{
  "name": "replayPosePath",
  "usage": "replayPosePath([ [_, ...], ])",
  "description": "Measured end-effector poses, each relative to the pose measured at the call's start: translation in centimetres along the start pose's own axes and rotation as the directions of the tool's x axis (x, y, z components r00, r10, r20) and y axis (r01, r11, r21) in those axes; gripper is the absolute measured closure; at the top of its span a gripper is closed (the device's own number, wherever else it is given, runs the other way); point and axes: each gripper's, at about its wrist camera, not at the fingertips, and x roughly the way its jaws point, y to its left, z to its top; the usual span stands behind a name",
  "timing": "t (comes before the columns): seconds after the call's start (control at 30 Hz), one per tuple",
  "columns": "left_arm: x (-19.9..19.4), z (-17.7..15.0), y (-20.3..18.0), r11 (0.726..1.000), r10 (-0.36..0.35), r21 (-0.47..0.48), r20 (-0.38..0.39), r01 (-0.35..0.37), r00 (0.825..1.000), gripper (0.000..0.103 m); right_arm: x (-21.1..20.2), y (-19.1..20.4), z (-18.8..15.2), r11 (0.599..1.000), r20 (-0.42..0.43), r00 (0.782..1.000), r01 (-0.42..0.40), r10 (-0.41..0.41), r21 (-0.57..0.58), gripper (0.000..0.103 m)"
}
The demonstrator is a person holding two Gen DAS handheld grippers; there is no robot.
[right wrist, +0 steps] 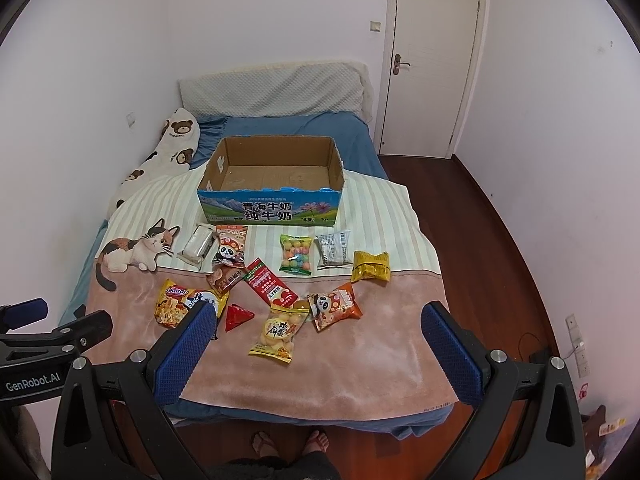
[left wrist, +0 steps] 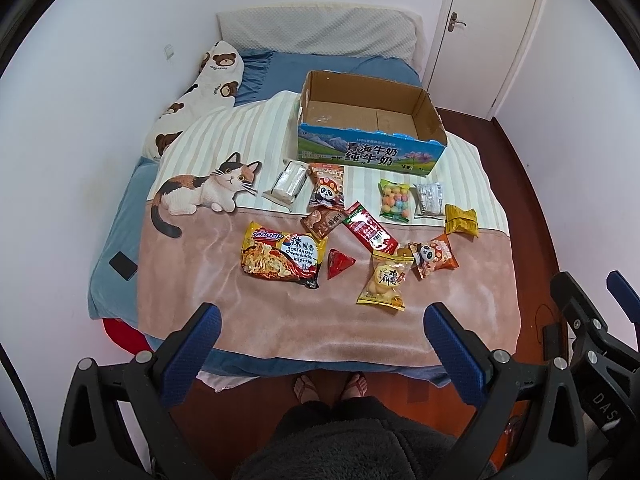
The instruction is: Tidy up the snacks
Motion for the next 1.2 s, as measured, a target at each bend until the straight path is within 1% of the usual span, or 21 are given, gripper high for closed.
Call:
replayPosePath([
  [0.73, -0.1, -0.1, 0.1, 1.0, -0.003, -0.002, -0.005, 0.003, 1.0, 0.0, -0.9, 0.2, -0.5, 1.0, 0.017, 1.0, 0.008, -0.008, -0.004, 0.0],
  [1.2, -1.1, -0.9, 0.6, 1.0, -0.009, 0.001, 0.007, 0.009, 1.0, 0.0, -1.5, 0.3, -0.7, 1.0, 0.028, 1.0, 0.009, -0.009, -0.003, 0.0],
])
